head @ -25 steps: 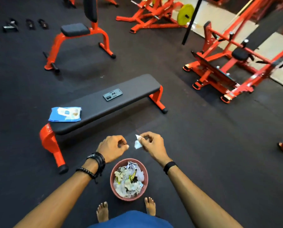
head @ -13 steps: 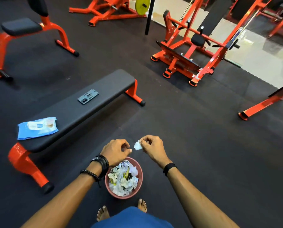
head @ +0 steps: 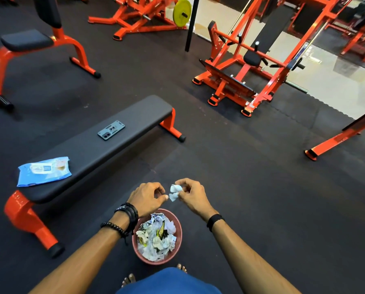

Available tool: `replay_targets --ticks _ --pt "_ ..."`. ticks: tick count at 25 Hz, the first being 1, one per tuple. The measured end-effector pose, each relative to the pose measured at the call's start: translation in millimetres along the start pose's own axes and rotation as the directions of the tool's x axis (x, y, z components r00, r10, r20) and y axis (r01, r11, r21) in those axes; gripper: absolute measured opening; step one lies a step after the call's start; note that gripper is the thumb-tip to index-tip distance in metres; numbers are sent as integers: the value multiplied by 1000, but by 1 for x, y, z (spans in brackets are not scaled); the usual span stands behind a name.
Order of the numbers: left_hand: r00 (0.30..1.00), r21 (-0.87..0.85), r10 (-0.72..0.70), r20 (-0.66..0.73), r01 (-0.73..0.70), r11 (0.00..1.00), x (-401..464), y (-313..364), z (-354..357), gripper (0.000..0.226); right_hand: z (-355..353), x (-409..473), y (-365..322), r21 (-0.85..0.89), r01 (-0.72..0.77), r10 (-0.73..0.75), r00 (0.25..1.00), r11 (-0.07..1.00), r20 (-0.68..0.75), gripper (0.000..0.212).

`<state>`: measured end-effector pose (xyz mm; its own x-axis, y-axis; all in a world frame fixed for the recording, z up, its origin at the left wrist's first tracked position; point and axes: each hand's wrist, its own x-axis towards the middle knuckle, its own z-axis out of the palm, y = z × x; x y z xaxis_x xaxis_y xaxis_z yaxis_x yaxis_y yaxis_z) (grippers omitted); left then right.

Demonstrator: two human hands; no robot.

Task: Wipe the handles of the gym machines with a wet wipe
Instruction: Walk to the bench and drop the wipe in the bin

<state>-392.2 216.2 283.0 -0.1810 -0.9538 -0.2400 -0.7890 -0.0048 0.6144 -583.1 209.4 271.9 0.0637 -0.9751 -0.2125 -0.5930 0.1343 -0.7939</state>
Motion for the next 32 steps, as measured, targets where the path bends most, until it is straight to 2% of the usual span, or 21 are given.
replay_targets --ticks 12,15,21,28,32 --pt "999 -36 44 -15 -44 998 2 7 -5 23 -12 2 -12 -4 90 -90 995 996 -33 18" --pt "1000 -48 15 -1 -15 999 -2 4 -2 23 -10 0 -5 -22 66 -67 996 998 -57 12" --pt "998 -79 -43 45 46 996 -24 -9 12 25 19 -27 23 -123 -27 33 998 992 50 14" --pt "995 -43 -93 44 94 995 -36 -23 4 30 26 -19 11 -266 -25 69 985 964 159 21" --pt "993 -34 -118 26 119 992 -42 -30 2 32 28 -20 9 -250 -28 65 988 968 139 28"
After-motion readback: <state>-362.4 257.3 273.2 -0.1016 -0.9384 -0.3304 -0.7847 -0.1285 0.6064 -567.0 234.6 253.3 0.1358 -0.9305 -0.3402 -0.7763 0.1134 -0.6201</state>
